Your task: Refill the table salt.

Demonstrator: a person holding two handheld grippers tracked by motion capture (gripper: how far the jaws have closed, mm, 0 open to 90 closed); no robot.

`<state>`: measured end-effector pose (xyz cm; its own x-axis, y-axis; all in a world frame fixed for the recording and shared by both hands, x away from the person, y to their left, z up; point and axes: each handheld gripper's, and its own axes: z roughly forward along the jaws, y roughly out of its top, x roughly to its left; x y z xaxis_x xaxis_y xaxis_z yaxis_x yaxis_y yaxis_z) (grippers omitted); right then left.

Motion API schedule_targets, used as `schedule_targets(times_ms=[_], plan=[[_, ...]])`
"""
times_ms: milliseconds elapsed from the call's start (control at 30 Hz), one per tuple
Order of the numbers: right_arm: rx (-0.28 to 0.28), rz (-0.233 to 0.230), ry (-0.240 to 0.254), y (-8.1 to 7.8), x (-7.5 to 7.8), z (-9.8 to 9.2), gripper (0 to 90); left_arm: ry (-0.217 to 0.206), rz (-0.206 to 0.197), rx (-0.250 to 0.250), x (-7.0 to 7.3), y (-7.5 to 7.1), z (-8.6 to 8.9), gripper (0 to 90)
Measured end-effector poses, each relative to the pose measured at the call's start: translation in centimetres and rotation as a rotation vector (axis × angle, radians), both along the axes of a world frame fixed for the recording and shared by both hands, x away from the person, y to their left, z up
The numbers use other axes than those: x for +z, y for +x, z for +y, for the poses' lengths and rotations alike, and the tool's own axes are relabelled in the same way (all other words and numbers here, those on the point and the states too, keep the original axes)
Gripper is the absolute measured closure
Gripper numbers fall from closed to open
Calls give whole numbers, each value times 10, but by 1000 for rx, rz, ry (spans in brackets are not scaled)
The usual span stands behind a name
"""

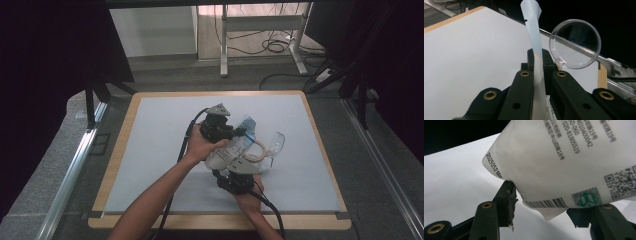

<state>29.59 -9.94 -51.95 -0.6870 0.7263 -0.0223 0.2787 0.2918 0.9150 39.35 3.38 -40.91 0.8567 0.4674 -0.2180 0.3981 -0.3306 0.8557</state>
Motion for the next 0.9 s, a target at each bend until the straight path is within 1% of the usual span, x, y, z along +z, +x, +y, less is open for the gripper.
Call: schedule_targets(times_ms=[267, 433, 600, 700, 900], plan=[[1, 4, 4, 0, 0, -2, 464, 13, 8, -7, 0, 2, -2, 898], [4, 4, 5, 0, 0, -2, 471, 35, 9, -20, 1, 3, -2, 898], [11, 10, 20, 0, 0, -3, 472, 52, 9, -29, 2, 5, -3, 898], [15, 12, 28, 1, 1, -3, 472, 53, 13, -34, 2, 6, -4, 898], [16, 18, 41, 0, 2, -4, 472, 81, 9, -50, 5, 8, -6, 897]])
